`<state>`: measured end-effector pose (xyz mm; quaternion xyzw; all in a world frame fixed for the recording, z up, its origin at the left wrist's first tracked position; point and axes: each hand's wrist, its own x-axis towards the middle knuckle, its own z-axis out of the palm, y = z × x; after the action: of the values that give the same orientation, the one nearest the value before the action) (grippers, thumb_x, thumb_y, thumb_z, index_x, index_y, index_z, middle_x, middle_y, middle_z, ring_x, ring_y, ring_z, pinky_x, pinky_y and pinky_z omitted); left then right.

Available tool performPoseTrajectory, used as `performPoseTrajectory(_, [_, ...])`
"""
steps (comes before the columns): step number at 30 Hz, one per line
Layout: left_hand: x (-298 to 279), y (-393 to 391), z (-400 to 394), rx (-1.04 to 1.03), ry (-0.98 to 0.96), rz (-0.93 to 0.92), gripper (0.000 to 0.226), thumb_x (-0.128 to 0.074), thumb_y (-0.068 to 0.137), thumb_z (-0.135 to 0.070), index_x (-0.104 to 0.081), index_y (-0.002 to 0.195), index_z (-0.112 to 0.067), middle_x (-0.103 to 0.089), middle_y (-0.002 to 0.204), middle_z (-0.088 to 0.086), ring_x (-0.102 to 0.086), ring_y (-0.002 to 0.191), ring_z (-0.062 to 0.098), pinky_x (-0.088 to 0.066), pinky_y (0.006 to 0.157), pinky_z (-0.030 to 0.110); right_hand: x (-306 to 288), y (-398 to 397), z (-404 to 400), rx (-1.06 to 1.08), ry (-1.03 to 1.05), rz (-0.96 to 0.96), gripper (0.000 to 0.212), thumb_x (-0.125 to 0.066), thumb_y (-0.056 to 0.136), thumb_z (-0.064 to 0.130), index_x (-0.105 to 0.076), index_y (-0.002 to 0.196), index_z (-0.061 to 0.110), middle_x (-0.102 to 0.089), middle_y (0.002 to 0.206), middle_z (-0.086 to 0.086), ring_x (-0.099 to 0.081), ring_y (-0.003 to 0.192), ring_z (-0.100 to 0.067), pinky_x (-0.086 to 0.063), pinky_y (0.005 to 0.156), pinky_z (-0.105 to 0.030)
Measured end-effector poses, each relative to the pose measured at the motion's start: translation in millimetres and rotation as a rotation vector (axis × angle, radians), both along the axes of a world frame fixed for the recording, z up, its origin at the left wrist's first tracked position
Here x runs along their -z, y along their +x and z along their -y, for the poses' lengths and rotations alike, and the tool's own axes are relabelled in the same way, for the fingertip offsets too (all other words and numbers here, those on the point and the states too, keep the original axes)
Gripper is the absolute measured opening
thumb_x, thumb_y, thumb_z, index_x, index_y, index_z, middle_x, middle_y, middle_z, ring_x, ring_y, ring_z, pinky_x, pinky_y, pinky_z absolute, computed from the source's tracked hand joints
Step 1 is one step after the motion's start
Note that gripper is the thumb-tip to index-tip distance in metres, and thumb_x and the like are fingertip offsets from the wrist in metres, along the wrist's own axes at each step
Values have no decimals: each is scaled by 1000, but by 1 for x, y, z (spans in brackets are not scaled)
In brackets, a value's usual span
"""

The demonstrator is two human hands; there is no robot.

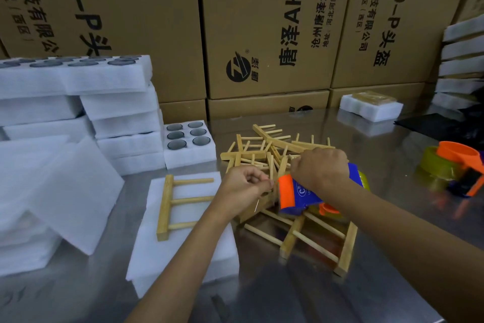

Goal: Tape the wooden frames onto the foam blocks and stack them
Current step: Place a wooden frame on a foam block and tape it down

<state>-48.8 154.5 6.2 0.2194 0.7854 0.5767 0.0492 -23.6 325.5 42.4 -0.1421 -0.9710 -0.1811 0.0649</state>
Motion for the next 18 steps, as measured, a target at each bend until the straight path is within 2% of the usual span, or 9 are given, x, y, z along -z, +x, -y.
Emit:
performPoseTrajectory(3, [-1,-4,1,-20,-2,57,10,-70,88,-23,-73,85,-15,-73,88,4,-67,82,16,-55,69,27,-13,1,-4,15,-116,-118,37,-41,98,47,-56,83,16,-46,66,-2,-50,69,-19,-40,68,-33])
performPoseTrajectory(6, [-4,-7,0,-33,67,203,24,-56,92,-18,-70,73,-14,-67,68,-3,-61,64,10,-48,53,16,-30,1,-11,12,-107,-260,46,-35,99,49,-53,74,15,-48,64,-3,-44,57,-18,-36,63,-31])
performPoseTrajectory(8, [-5,-7,1,-4,140,273,30,-50,92,-14,-66,67,-13,-65,62,-2,-57,55,10,-44,49,15,-37,1,-20,4,-87,-313,49,-32,99,51,-61,92,12,-48,64,-3,-42,55,-17,-31,57,-29])
performPoseTrajectory(10, [-6,-6,2,26,161,287,32,-47,93,-13,-65,66,-13,-65,61,-1,-57,51,7,-44,49,15,-36,5,-32,-20,-37,-326,44,-33,100,50,-58,114,16,-45,63,-1,-39,53,-15,-26,50,-28])
performPoseTrajectory(12, [-6,-5,2,40,171,291,32,-47,94,-13,-65,67,-12,-64,60,-2,-57,50,4,-45,48,14,-26,12,-48,-59,-54,-409,41,-37,101,45,-58,118,14,-52,62,-2,-50,53,-19,-41,53,-29])
performPoseTrajectory(13, [-5,-5,2,42,169,290,31,-47,94,-14,-65,68,-12,-65,61,-2,-57,51,4,-46,49,14,-18,18,-57,-78,-111,-473,42,-37,101,43,-62,107,10,-55,60,-4,-56,53,-22,-48,57,-31])
performPoseTrajectory(14, [-5,-5,2,44,160,287,30,-48,93,-15,-65,69,-13,-65,62,-1,-57,53,5,-46,51,15,-9,23,-66,-90,-196,-558,49,-34,101,43,-63,87,7,-55,54,-3,-57,50,-24,-48,56,-30])
performPoseTrajectory(16, [-4,-5,3,46,153,281,28,-48,93,-16,-65,71,-13,-65,65,0,-57,55,6,-46,53,15,8,34,-82,-93,-305,-732,58,-26,98,44,-47,53,14,-42,40,3,-47,36,-19,-34,48,-23])
performPoseTrajectory(18, [-3,-6,3,45,155,278,27,-48,93,-16,-65,71,-12,-64,65,0,-57,55,5,-45,53,14,17,44,-94,-66,-275,-824,57,-28,95,41,-34,43,18,-31,36,7,-32,31,-13,-23,48,-19])
